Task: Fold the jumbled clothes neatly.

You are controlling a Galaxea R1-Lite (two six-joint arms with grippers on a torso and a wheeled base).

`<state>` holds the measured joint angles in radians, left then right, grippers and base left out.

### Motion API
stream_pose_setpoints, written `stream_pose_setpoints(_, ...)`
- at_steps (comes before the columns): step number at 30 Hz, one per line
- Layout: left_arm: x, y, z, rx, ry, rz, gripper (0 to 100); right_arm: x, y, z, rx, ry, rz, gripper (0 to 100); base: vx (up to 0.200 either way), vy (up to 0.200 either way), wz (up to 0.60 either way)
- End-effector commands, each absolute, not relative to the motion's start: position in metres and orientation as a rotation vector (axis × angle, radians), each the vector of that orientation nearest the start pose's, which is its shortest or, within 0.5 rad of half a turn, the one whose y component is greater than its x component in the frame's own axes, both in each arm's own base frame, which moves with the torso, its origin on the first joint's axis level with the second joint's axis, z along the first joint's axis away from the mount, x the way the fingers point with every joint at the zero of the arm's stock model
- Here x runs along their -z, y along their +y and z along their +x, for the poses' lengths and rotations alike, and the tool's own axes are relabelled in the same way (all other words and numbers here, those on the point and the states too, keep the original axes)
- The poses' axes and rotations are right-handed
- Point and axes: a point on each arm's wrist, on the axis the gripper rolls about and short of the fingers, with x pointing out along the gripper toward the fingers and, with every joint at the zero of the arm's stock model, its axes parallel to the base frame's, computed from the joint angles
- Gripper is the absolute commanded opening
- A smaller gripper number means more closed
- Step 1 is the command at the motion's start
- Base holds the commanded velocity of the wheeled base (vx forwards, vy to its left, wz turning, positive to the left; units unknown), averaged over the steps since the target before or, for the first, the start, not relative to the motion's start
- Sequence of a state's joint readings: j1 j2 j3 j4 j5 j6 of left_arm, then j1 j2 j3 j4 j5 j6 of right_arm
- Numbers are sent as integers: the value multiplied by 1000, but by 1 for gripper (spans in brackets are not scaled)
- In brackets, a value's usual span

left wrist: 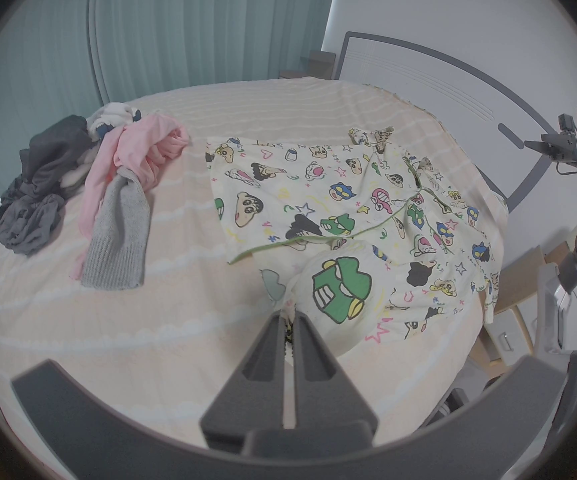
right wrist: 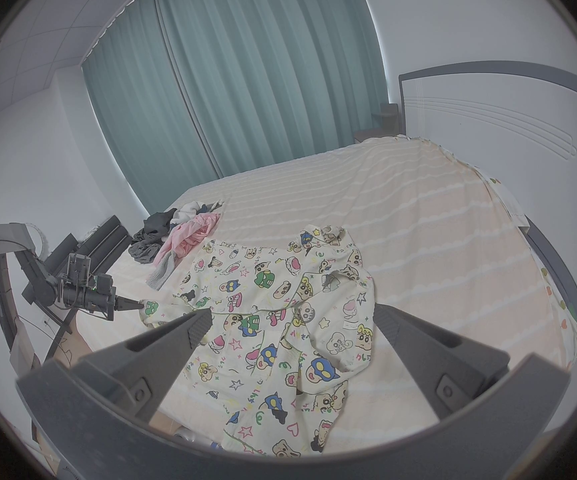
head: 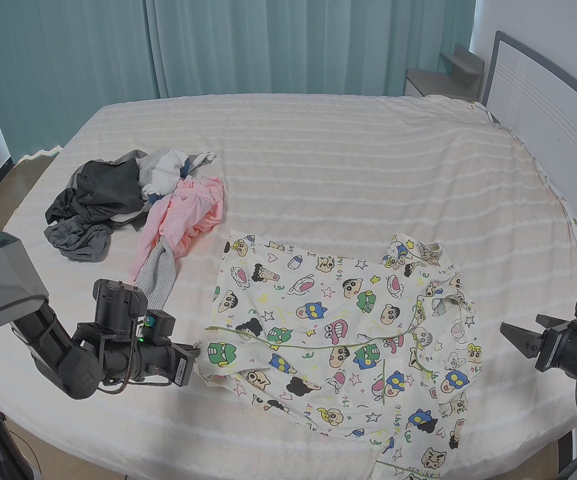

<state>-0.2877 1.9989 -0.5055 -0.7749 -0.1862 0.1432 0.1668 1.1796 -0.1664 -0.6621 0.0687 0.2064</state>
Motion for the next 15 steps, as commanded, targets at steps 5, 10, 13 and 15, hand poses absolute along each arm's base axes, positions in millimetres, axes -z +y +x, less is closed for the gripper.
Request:
stream_pose_setpoints(5, -47, -80, 278, 510, 653, 233, 0, -134, 25, 136, -196, 374, 187, 100, 0, 0, 0)
stream_pose_setpoints(10, -72, -82, 274, 524, 652, 249, 0, -134, 25, 136, -197, 374, 185, 100, 0, 0, 0)
stream_pose_setpoints(13, -88, -81, 270, 525, 648, 254, 0, -134, 25, 136, -197, 373, 185, 100, 0, 0, 0)
stream_pose_setpoints(15, -97, -80, 267, 531, 650, 268, 0, -134, 25, 136, -197, 373, 187, 100, 0, 0, 0)
